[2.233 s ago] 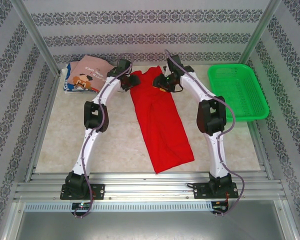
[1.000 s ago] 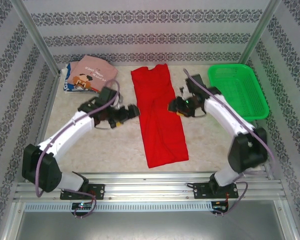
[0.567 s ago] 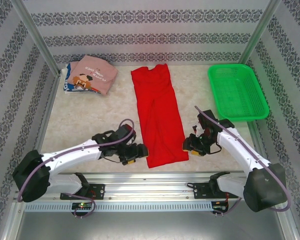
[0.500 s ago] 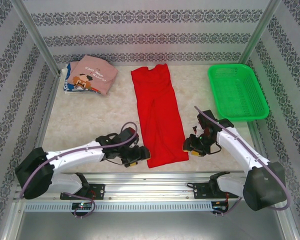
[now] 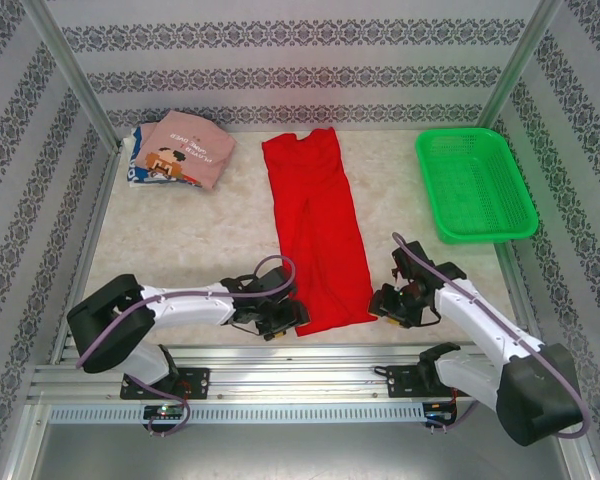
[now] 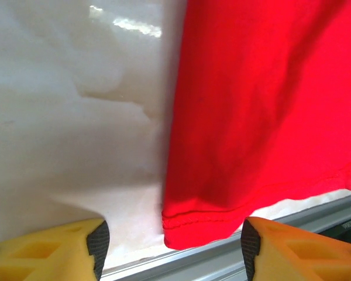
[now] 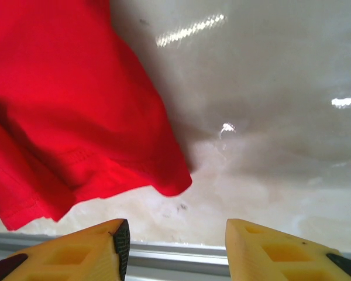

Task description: Fold and stack the t-shirts

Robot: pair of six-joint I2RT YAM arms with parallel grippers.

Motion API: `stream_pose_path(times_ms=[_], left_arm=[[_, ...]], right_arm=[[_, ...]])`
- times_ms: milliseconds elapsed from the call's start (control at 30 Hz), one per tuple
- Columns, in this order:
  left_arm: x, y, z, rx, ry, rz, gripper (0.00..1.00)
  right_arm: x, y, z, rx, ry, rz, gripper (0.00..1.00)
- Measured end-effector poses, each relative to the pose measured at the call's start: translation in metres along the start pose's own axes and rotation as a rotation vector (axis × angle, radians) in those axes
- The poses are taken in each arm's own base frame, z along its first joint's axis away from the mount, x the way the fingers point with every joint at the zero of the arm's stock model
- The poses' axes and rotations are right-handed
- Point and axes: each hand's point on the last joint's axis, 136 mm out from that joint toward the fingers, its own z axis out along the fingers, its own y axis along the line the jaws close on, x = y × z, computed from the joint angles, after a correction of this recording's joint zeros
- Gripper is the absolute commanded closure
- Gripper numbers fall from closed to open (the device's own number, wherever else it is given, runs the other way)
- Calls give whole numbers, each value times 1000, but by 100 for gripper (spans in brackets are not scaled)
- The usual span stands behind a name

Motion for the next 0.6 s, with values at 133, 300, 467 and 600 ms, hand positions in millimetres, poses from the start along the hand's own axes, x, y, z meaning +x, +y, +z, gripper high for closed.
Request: stream_pose_path(times_ms=[133, 300, 467, 600], left_arm=[[0, 3, 1, -18, 2, -21, 46], [2, 9, 7, -93, -9, -38, 57], [1, 14, 10, -171, -11, -58, 62], [1, 12, 10, -211, -16, -56, 62]], right_arm=[[-4, -3, 6, 23, 0, 7, 51], [-6, -11, 12, 72, 15, 18, 52], [-8, -11, 21, 98, 37, 13, 52], [-18, -4, 24, 72, 6, 2, 52]])
